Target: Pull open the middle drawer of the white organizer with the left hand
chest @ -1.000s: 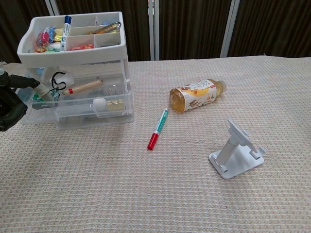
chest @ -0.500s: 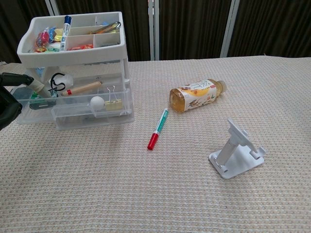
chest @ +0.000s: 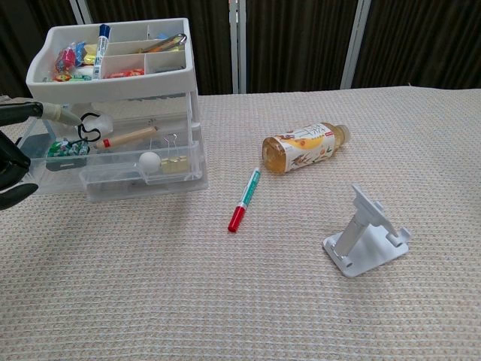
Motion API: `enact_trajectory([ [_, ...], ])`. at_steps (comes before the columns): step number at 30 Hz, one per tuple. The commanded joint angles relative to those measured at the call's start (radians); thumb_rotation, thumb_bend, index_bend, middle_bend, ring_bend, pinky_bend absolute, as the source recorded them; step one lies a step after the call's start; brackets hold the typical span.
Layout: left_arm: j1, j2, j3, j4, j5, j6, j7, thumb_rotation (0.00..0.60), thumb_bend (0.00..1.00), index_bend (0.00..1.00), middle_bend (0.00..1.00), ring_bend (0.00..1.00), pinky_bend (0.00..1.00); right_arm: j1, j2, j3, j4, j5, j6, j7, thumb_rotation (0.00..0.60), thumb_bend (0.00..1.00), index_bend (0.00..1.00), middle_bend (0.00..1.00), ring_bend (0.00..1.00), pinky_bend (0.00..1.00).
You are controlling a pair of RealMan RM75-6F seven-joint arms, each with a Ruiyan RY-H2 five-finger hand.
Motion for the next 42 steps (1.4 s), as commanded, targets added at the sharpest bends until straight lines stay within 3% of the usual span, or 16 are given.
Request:
enact_trajectory([
  [1, 0.009, 0.011, 0.007, -0.006, 0.029, 0.018, -0.009, 0.600, 0.47, 0.10, 0.80, 0.83, 0.68, 0.000, -0.001, 0.000, 0.000, 0.001, 0.000, -0.001, 0.600, 0.01, 0.06, 0.00, 0.00, 0.00],
  [5, 0.022, 0.028, 0.021, -0.020, 0.071, 0.042, -0.015, 0.600, 0.47, 0.10, 0.80, 0.83, 0.68, 0.000, -0.001, 0.000, 0.000, 0.001, -0.001, -0.002, 0.600, 0.01, 0.06, 0.00, 0.00, 0.00],
  [9, 0.038, 0.057, 0.028, -0.047, 0.119, 0.082, -0.019, 0.600, 0.47, 0.19, 0.80, 0.83, 0.68, -0.001, -0.001, -0.001, -0.001, -0.002, 0.002, -0.002, 0.600, 0.01, 0.06, 0.00, 0.00, 0.00],
  [15, 0.038, 0.072, -0.031, -0.093, 0.080, 0.120, 0.065, 0.600, 0.47, 0.34, 0.81, 0.83, 0.68, -0.002, 0.000, -0.002, -0.003, -0.005, 0.004, -0.002, 0.600, 0.01, 0.06, 0.00, 0.00, 0.00],
  [24, -0.020, 0.046, -0.157, -0.202, -0.137, 0.111, 0.318, 0.600, 0.49, 0.42, 0.83, 0.84, 0.70, -0.002, 0.001, -0.006, -0.005, -0.010, 0.003, -0.003, 0.600, 0.01, 0.06, 0.00, 0.00, 0.00],
  [33, -0.113, -0.008, -0.249, -0.254, -0.410, 0.120, 0.563, 0.600, 0.47, 0.52, 0.98, 0.97, 0.83, 0.000, 0.002, -0.011, -0.006, -0.016, -0.002, -0.002, 0.600, 0.01, 0.06, 0.00, 0.00, 0.00],
  [37, -0.166, -0.054, -0.287, -0.271, -0.551, 0.155, 0.664, 0.600, 0.38, 0.58, 1.00, 1.00, 0.90, 0.000, 0.000, -0.014, -0.006, -0.020, -0.003, -0.003, 0.600, 0.01, 0.06, 0.00, 0.00, 0.00],
  [42, -0.216, -0.086, -0.314, -0.271, -0.667, 0.190, 0.737, 0.600, 0.31, 0.59, 1.00, 1.00, 0.92, 0.000, -0.001, -0.015, -0.004, -0.024, -0.003, 0.000, 0.600, 0.01, 0.06, 0.00, 0.00, 0.00],
])
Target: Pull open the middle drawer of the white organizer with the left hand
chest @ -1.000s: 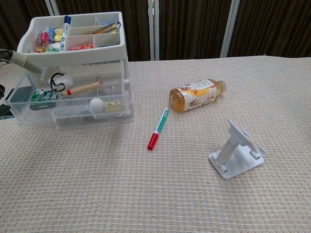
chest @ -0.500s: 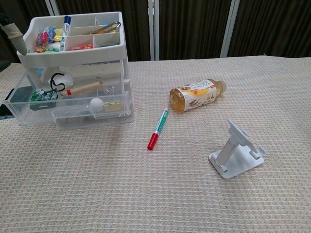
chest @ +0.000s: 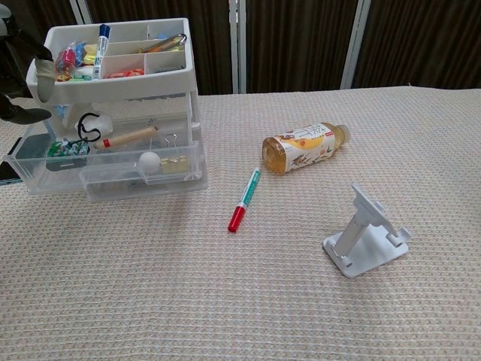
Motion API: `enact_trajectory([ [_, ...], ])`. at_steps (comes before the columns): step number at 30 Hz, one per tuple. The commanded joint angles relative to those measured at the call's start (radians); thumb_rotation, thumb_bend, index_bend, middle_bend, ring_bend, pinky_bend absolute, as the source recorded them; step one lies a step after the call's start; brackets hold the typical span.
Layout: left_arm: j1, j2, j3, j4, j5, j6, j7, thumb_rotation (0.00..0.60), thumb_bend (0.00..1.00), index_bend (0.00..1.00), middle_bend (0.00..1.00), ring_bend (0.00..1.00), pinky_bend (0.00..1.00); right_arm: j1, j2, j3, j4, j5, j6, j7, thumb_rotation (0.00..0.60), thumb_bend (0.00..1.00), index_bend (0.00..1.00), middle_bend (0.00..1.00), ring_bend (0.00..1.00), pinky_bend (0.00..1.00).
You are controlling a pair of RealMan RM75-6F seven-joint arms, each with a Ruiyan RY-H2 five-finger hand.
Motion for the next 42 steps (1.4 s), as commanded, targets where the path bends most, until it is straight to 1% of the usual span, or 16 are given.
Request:
enact_trajectory([
  [1, -0.057, -0.039, -0.034, -0.006, -0.096, 0.045, 0.080, 0.600, 0.28, 0.57, 1.00, 1.00, 0.92, 0.001, 0.000, 0.000, 0.001, 0.000, -0.001, 0.001, 0.600, 0.01, 0.06, 0.00, 0.00, 0.00],
  [3, -0.079, -0.049, -0.036, -0.002, -0.136, 0.068, 0.121, 0.600, 0.24, 0.55, 1.00, 1.00, 0.92, 0.001, -0.001, -0.001, 0.002, -0.002, -0.001, 0.001, 0.600, 0.01, 0.06, 0.00, 0.00, 0.00],
  [5, -0.099, -0.060, -0.040, 0.002, -0.170, 0.088, 0.152, 0.600, 0.23, 0.56, 1.00, 1.00, 0.92, 0.001, -0.002, -0.002, 0.003, -0.004, -0.001, 0.000, 0.600, 0.01, 0.06, 0.00, 0.00, 0.00],
  [7, -0.117, -0.078, -0.047, 0.006, -0.195, 0.108, 0.164, 0.600, 0.23, 0.57, 1.00, 1.00, 0.92, 0.001, -0.003, -0.004, 0.002, -0.008, 0.000, -0.002, 0.600, 0.01, 0.06, 0.00, 0.00, 0.00],
  [9, -0.131, -0.090, -0.048, 0.009, -0.217, 0.123, 0.177, 0.600, 0.24, 0.57, 1.00, 1.00, 0.92, 0.001, -0.004, -0.004, 0.003, -0.009, 0.000, -0.004, 0.600, 0.01, 0.06, 0.00, 0.00, 0.00],
  [11, -0.147, -0.100, -0.048, 0.016, -0.240, 0.139, 0.200, 0.600, 0.25, 0.52, 1.00, 1.00, 0.92, 0.000, -0.004, -0.005, 0.002, -0.011, 0.001, -0.003, 0.600, 0.01, 0.07, 0.00, 0.00, 0.00],
  [13, -0.171, -0.111, -0.047, 0.021, -0.289, 0.154, 0.244, 0.600, 0.27, 0.48, 1.00, 1.00, 0.92, 0.000, -0.003, -0.008, 0.000, -0.017, 0.003, 0.003, 0.600, 0.01, 0.07, 0.00, 0.00, 0.00],
  [17, -0.195, -0.125, -0.054, 0.013, -0.332, 0.166, 0.250, 0.600, 0.31, 0.50, 1.00, 1.00, 0.92, 0.001, -0.001, -0.009, 0.000, -0.020, 0.002, 0.010, 0.600, 0.01, 0.07, 0.00, 0.00, 0.00],
  [21, -0.209, -0.133, -0.047, 0.016, -0.342, 0.177, 0.260, 0.600, 0.32, 0.49, 1.00, 1.00, 0.92, 0.001, 0.000, -0.009, -0.002, -0.021, 0.003, 0.014, 0.600, 0.01, 0.07, 0.00, 0.00, 0.00],
  [23, -0.215, -0.139, -0.042, 0.017, -0.348, 0.180, 0.264, 0.600, 0.37, 0.49, 1.00, 1.00, 0.92, 0.000, 0.001, -0.009, -0.003, -0.024, 0.005, 0.017, 0.600, 0.01, 0.08, 0.00, 0.00, 0.00],
  [25, -0.223, -0.148, -0.036, 0.023, -0.352, 0.184, 0.266, 0.600, 0.47, 0.49, 1.00, 1.00, 0.92, 0.000, 0.001, -0.010, -0.003, -0.027, 0.008, 0.019, 0.600, 0.01, 0.08, 0.00, 0.00, 0.00],
  [27, -0.232, -0.156, -0.028, 0.030, -0.357, 0.189, 0.272, 0.600, 0.49, 0.49, 1.00, 1.00, 0.92, 0.000, 0.002, -0.011, -0.003, -0.029, 0.009, 0.022, 0.600, 0.01, 0.08, 0.00, 0.00, 0.00],
  [35, -0.248, -0.164, -0.015, 0.041, -0.374, 0.197, 0.270, 0.600, 0.48, 0.47, 1.00, 1.00, 0.92, 0.000, 0.003, -0.010, -0.002, -0.031, 0.010, 0.029, 0.600, 0.01, 0.08, 0.00, 0.00, 0.00],
  [39, -0.251, -0.161, -0.017, 0.042, -0.379, 0.192, 0.258, 0.600, 0.44, 0.47, 1.00, 1.00, 0.92, -0.001, 0.004, -0.010, -0.003, -0.032, 0.011, 0.032, 0.600, 0.01, 0.08, 0.00, 0.00, 0.00],
  [42, -0.255, -0.158, -0.013, 0.041, -0.375, 0.193, 0.254, 0.600, 0.44, 0.47, 1.00, 1.00, 0.92, -0.001, 0.004, -0.010, -0.002, -0.030, 0.009, 0.032, 0.600, 0.01, 0.08, 0.00, 0.00, 0.00],
])
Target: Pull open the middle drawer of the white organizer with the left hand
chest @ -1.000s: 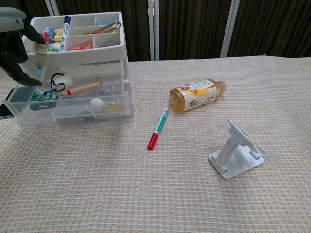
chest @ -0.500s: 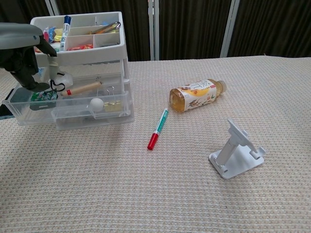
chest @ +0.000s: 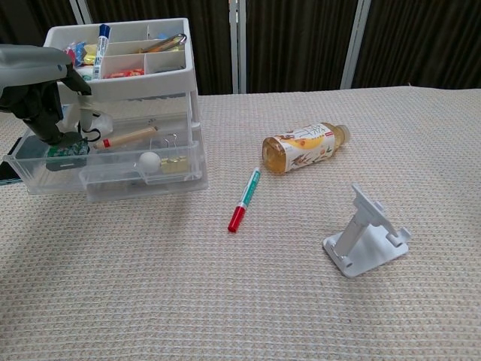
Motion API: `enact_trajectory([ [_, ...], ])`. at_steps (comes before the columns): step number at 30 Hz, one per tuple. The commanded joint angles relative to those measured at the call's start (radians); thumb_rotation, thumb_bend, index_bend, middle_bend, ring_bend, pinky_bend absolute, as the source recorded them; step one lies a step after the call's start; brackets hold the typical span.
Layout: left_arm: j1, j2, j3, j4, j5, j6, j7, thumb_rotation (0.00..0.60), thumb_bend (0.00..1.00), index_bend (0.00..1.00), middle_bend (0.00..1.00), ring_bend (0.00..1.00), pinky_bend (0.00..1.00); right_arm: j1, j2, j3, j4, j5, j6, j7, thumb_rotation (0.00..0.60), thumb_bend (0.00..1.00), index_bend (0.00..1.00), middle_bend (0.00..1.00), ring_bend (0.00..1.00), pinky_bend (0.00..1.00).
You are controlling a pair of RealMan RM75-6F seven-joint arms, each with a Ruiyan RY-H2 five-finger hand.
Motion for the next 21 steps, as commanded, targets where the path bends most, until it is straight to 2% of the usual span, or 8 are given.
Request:
enact_trajectory([
  [1, -0.003, 0.002, 0.005, -0.001, 0.003, 0.001, -0.003, 0.600, 0.44, 0.48, 1.00, 1.00, 0.92, 0.000, 0.000, 0.000, 0.000, 0.001, -0.002, 0.000, 0.600, 0.01, 0.08, 0.00, 0.00, 0.00],
  [10, -0.016, -0.013, 0.026, 0.022, 0.021, 0.011, -0.008, 0.600, 0.44, 0.55, 1.00, 1.00, 0.92, 0.000, 0.001, -0.001, -0.001, -0.002, 0.001, 0.003, 0.600, 0.01, 0.08, 0.00, 0.00, 0.00],
  [21, -0.027, -0.026, 0.042, 0.040, 0.024, 0.028, -0.001, 0.600, 0.43, 0.48, 1.00, 1.00, 0.92, -0.001, 0.001, -0.003, -0.002, -0.004, -0.001, 0.002, 0.600, 0.01, 0.08, 0.00, 0.00, 0.00],
])
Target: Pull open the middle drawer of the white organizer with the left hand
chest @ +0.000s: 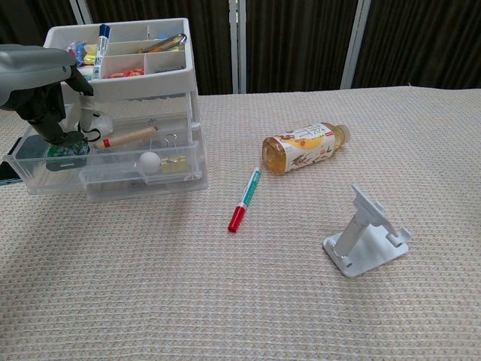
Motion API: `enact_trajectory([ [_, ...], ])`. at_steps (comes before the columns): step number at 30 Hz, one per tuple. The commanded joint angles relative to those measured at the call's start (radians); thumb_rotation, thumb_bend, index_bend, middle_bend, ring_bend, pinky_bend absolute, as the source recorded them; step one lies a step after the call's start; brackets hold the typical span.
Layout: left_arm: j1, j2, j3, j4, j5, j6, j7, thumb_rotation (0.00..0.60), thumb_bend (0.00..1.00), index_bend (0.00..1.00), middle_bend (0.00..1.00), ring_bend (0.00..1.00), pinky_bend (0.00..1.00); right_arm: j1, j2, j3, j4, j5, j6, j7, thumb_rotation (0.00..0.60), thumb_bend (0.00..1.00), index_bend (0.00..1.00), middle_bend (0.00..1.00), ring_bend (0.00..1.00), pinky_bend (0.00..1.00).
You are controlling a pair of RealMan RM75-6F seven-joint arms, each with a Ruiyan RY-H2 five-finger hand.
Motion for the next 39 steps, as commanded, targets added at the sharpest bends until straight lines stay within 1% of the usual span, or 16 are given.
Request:
enact_trajectory([
  [1, -0.002, -0.002, 0.003, 0.002, -0.005, 0.000, 0.003, 0.600, 0.43, 0.47, 1.00, 1.00, 0.92, -0.001, 0.000, -0.001, -0.001, -0.002, 0.001, -0.001, 0.600, 0.01, 0.08, 0.00, 0.00, 0.00],
  [12, -0.008, 0.002, 0.008, -0.004, -0.018, -0.004, 0.000, 0.600, 0.42, 0.47, 1.00, 1.00, 0.92, -0.001, -0.003, -0.001, 0.002, -0.003, 0.002, -0.003, 0.600, 0.01, 0.08, 0.00, 0.00, 0.00],
  [23, -0.019, -0.010, 0.007, 0.019, -0.038, -0.001, 0.001, 0.600, 0.42, 0.51, 1.00, 1.00, 0.92, -0.001, -0.004, -0.003, 0.000, -0.006, 0.001, -0.004, 0.600, 0.01, 0.08, 0.00, 0.00, 0.00],
  [34, -0.023, -0.021, 0.024, 0.024, -0.023, 0.003, -0.002, 0.600, 0.44, 0.55, 1.00, 1.00, 0.92, -0.002, -0.003, -0.004, 0.000, -0.009, 0.004, -0.004, 0.600, 0.01, 0.08, 0.00, 0.00, 0.00],
  [39, -0.022, -0.022, 0.030, 0.025, -0.013, 0.005, -0.004, 0.600, 0.45, 0.56, 1.00, 1.00, 0.92, -0.002, -0.004, -0.003, 0.001, -0.005, 0.001, -0.005, 0.600, 0.01, 0.08, 0.00, 0.00, 0.00],
])
